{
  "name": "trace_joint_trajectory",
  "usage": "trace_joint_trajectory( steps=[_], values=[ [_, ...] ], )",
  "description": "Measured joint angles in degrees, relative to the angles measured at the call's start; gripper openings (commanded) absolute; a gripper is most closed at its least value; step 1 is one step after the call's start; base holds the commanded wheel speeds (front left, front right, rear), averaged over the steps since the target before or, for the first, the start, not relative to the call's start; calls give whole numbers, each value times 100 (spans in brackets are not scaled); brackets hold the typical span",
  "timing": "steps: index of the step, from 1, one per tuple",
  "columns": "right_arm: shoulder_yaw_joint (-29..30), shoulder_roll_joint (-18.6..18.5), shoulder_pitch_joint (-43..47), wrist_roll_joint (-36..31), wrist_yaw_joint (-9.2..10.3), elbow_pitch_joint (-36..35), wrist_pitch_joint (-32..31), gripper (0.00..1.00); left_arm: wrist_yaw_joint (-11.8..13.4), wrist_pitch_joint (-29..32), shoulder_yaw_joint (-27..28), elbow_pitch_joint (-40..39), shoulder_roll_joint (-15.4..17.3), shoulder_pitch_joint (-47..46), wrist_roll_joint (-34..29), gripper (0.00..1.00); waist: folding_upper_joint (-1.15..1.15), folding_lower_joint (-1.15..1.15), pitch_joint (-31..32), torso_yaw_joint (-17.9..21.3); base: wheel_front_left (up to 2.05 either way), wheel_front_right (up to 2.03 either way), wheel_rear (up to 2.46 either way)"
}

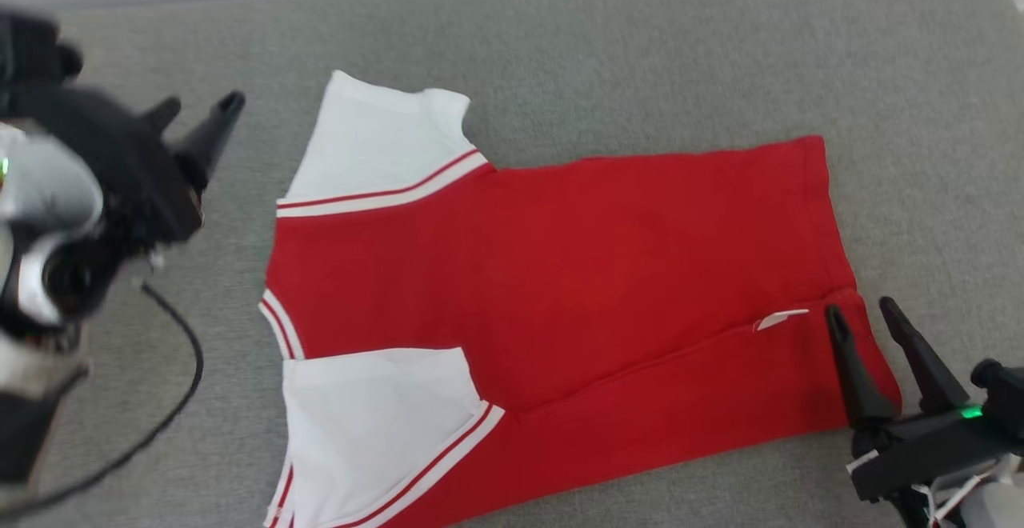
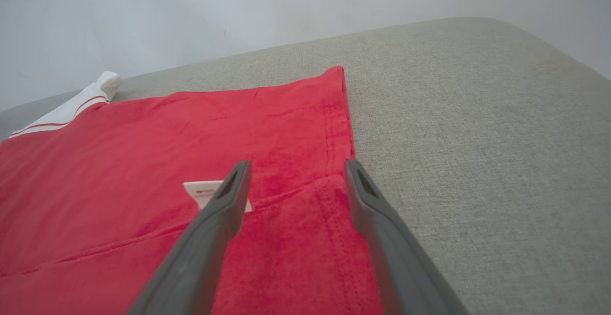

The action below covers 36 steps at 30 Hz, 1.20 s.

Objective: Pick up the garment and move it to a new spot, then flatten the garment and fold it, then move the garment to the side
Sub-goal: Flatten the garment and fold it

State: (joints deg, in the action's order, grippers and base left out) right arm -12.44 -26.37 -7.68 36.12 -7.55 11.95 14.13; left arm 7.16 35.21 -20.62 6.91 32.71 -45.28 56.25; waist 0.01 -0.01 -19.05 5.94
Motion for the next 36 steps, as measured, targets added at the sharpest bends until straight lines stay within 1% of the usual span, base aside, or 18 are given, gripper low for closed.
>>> trace_joint_trajectory(
  steps=[3, 5, 9, 14, 18, 25, 31, 36],
  values=[
    [-113, 45, -148, -1, 0, 32, 4, 100, -119, 479, -372, 530, -68, -716, -212, 100, 0, 0, -173, 90, 0, 0, 0],
    [-182, 75, -254, -12, 0, 68, 10, 100, -175, 659, -606, 837, -99, -1117, -445, 100, 0, 0, -286, 158, 0, 0, 0],
    [-279, 108, -441, 4, 0, 136, 51, 100, -332, 845, -994, 1403, -181, -1766, -875, 100, 0, 0, -515, 299, 0, 0, 0],
    [-402, 172, -609, 21, 0, 215, 59, 100, -520, 994, -1302, 1950, -246, -2175, -1171, 100, 0, 0, -751, 534, 0, 0, 0],
    [-460, 218, -672, 59, 0, 265, 77, 100, -575, 1058, -1422, 2268, -229, -2369, -1338, 100, 0, 0, -894, 733, 0, 0, 0],
    [-396, 391, -698, 59, 0, 263, 85, 100, -669, 1085, -1489, 2666, -147, -2462, -1389, 100, 0, 0, -1075, 998, 0, 0, 0],
    [-356, 420, -703, 59, 0, 252, 86, 100, -724, 1084, -1573, 2792, -147, -2537, -1427, 100, 0, 1, -1161, 1093, 0, 0, 0],
    [-356, 428, -747, 41, 0, 247, 87, 100, -820, 1155, -1657, 2886, -140, -2578, -1468, 100, 0, 1, -1179, 1128, 0, 0, 0]
  ],
)
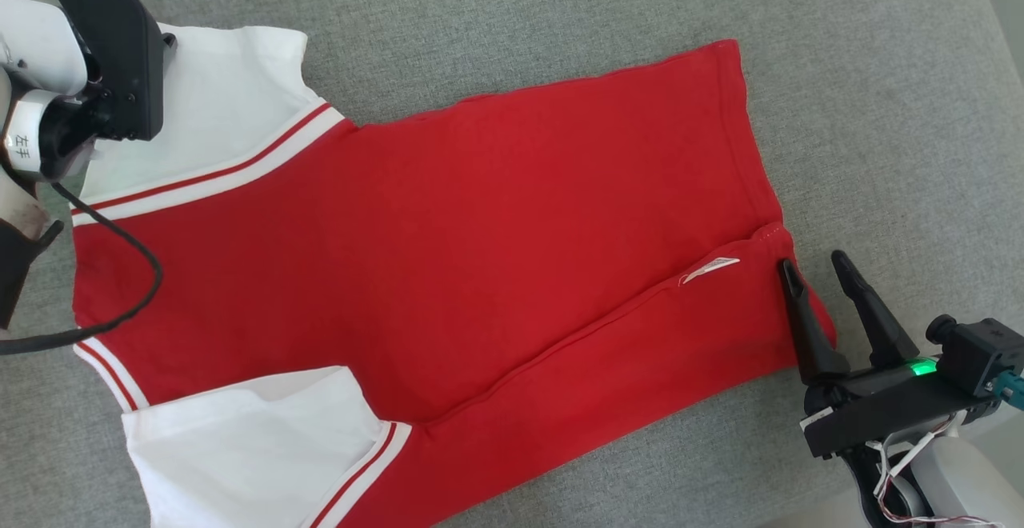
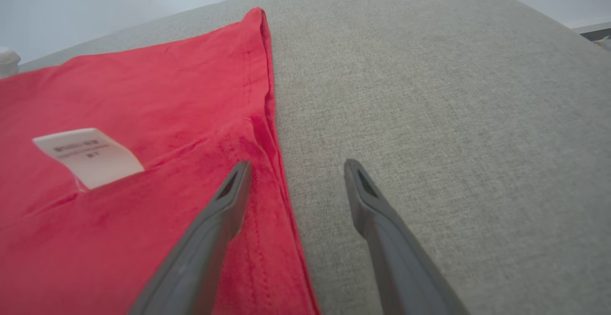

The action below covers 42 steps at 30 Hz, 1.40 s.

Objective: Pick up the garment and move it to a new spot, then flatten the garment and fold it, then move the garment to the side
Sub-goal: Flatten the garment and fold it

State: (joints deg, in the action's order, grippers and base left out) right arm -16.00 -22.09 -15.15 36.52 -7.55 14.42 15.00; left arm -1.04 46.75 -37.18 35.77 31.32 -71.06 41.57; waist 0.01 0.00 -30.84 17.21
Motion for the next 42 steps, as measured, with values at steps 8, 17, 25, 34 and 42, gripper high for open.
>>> trace_joint_trajectory(
  steps=[8, 17, 25, 34, 42],
  values=[
    [-274, -309, -387, 35, 0, 26, -148, 100, -102, 89, -42, 27, -22, -29, 91, 0, 0, 0, 49, 10, 0, 0, 0],
    [-172, -365, -2004, -369, 0, 537, -1647, 100, -100, 175, -55, -71, -125, -29, 183, 0, 0, 0, 104, -20, 0, 0, 0],
    [-332, 210, -3311, -956, 0, 1390, -3139, 100, -148, 200, -133, -187, -174, -64, 188, 0, 0, 0, 89, -185, 0, 0, 0],
    [-127, 553, -3734, -1280, 0, 2176, -3497, 100, -198, 172, -207, -330, -175, -71, 186, 0, -1, 0, 94, -332, 0, 0, 0],
    [-131, 657, -4006, -1411, 0, 2643, -3464, 48, -200, 175, -272, -424, -166, -47, 187, 0, -1, 0, 111, -381, 0, 0, 0]
  ],
)
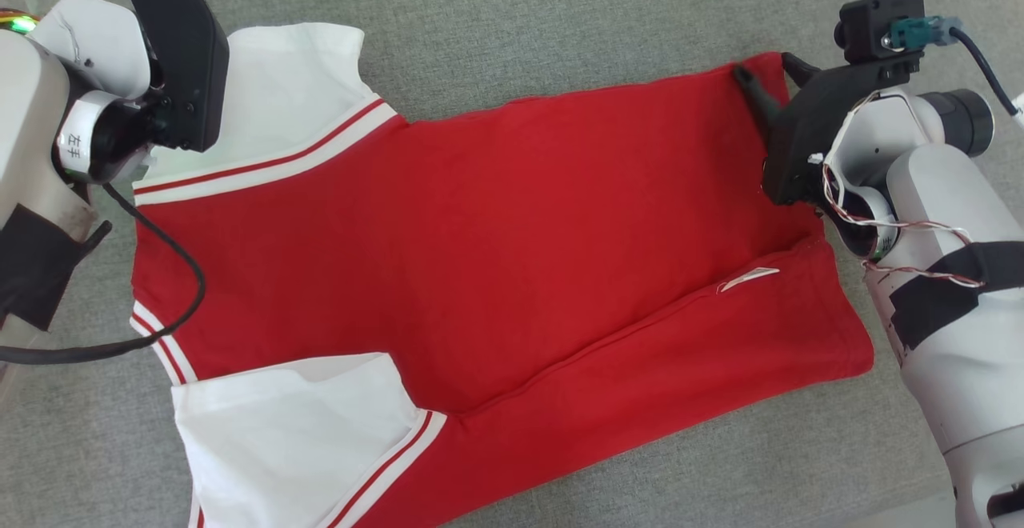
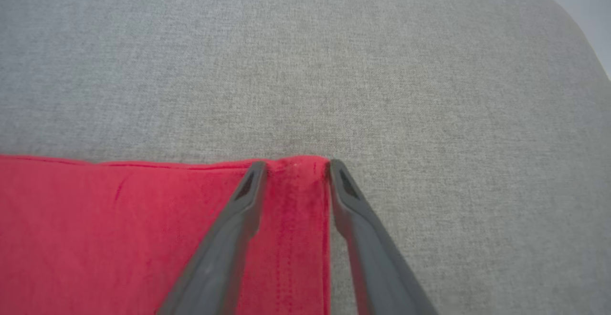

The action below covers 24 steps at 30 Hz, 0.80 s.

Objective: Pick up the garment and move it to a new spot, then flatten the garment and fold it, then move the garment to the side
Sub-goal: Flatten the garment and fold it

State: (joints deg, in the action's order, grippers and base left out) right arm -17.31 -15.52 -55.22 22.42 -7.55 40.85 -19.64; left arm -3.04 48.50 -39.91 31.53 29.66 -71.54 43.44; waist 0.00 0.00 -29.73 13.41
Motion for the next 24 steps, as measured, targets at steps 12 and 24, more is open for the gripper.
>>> trace_joint_trajectory(
  steps=[12, 24],
  values=[
    [7, 12, -225, -41, 0, 425, 355, 0, -52, -310, -42, -53, -7, 23, -38, 0, 0, 0, 103, -100, 0, 0, 0],
    [405, -191, -499, 605, 0, 725, 1292, 0, -353, -1419, 167, -131, 89, -210, 11, 0, 0, 0, 226, -278, 0, 0, 0]
  ],
)
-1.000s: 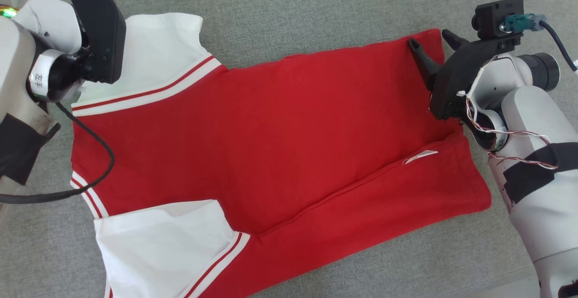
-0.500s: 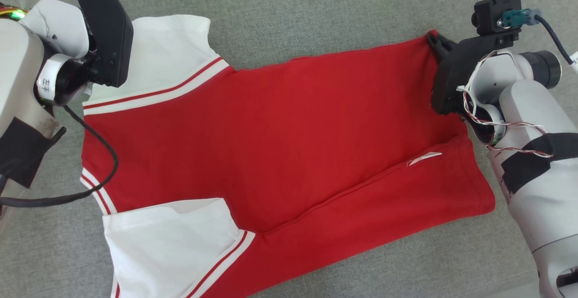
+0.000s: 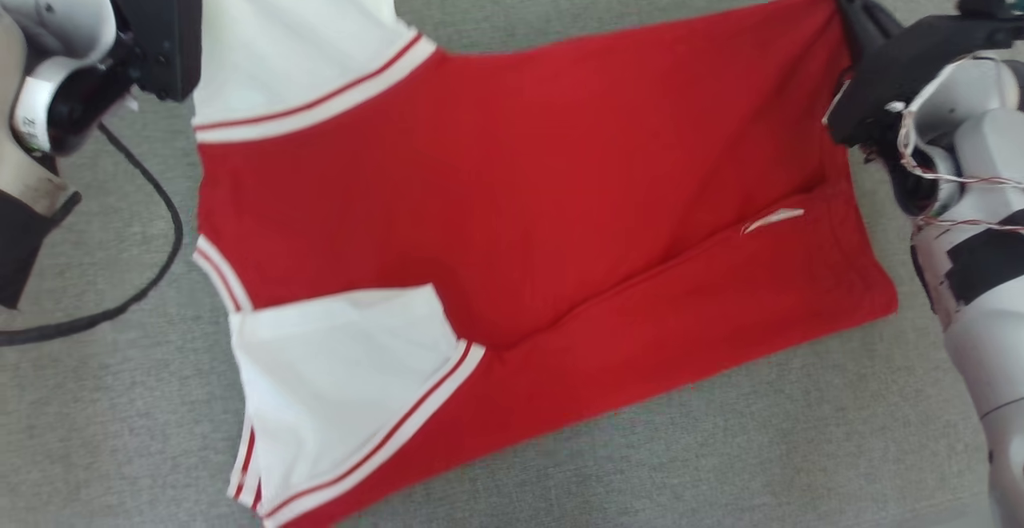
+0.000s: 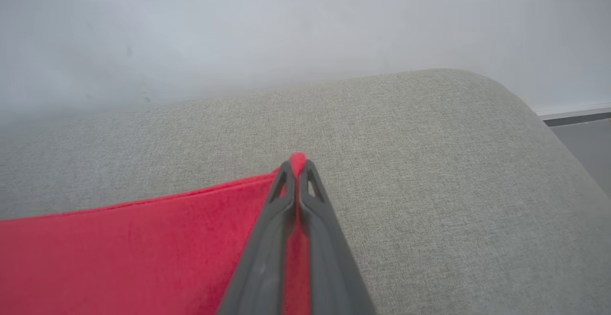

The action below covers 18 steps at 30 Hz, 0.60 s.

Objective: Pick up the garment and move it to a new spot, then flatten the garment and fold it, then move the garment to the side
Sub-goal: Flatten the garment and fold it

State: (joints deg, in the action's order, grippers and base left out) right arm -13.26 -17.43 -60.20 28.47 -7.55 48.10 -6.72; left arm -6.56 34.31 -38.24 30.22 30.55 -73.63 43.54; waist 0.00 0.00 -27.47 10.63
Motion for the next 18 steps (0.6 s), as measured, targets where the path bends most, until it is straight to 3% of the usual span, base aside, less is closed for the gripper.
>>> trace_joint_trajectory(
  steps=[7, 14, 18],
  values=[
    [-108, -345, 94, 559, 0, 27, 172, 0, -58, -491, 127, -238, 77, 24, 363, 0, 0, 0, 106, -147, 0, 0, 0],
    [-346, -694, 708, 1223, 0, -292, 365, 0, -86, -761, 152, -1358, 414, 818, 848, 0, 0, 0, 290, -310, 0, 0, 0],
    [-485, -977, 1216, 1551, 0, -671, 537, 0, 172, -803, 233, -2123, 681, 1583, 1060, 0, 0, 0, 411, -429, 0, 0, 0]
  ],
)
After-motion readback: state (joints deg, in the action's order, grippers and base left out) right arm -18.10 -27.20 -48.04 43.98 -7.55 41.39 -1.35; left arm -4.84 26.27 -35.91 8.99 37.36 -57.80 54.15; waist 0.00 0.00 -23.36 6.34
